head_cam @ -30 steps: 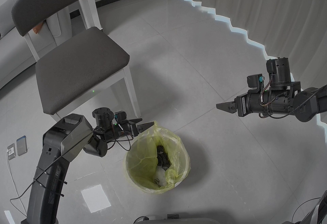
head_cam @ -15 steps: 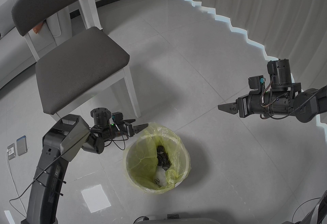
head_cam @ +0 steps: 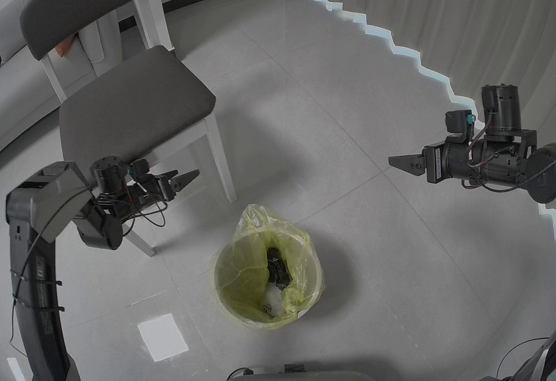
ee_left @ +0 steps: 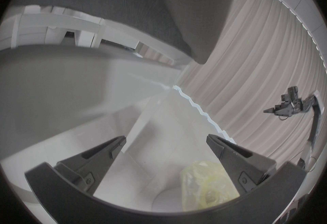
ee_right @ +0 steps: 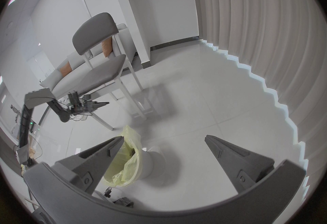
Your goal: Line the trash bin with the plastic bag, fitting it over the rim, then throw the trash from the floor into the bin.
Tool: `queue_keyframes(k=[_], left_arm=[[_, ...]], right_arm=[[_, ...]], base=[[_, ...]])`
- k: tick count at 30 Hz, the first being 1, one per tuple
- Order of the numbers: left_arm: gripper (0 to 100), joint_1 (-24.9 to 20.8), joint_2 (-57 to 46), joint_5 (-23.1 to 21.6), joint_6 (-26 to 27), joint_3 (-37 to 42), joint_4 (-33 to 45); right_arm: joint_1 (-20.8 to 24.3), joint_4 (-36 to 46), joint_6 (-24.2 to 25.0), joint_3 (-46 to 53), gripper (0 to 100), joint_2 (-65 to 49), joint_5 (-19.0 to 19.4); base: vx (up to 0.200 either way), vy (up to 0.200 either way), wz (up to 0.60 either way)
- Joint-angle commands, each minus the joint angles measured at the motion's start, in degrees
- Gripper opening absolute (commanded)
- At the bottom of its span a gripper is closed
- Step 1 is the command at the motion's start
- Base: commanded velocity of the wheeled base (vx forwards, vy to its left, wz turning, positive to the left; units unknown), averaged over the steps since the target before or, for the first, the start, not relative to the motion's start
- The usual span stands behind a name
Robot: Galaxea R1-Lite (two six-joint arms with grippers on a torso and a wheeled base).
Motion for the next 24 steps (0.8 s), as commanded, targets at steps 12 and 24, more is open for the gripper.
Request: queue_keyframes(k=[12,24], left_arm=[[100,12.53,-63.53,-1.68,-2.03,49.04,-5.32],[100,11.91,-105.46,-3.96,-3.17,53.00,34.49]], right_arm=[[-6.51,0.78,-1.49,29.83,100,-51.78,-9.02],[-11.96,18.45,-0.53,38.88,100,-83.51,-6.47]], base=[[0.000,0.000,0.00],[0.000,0.000,0.00]])
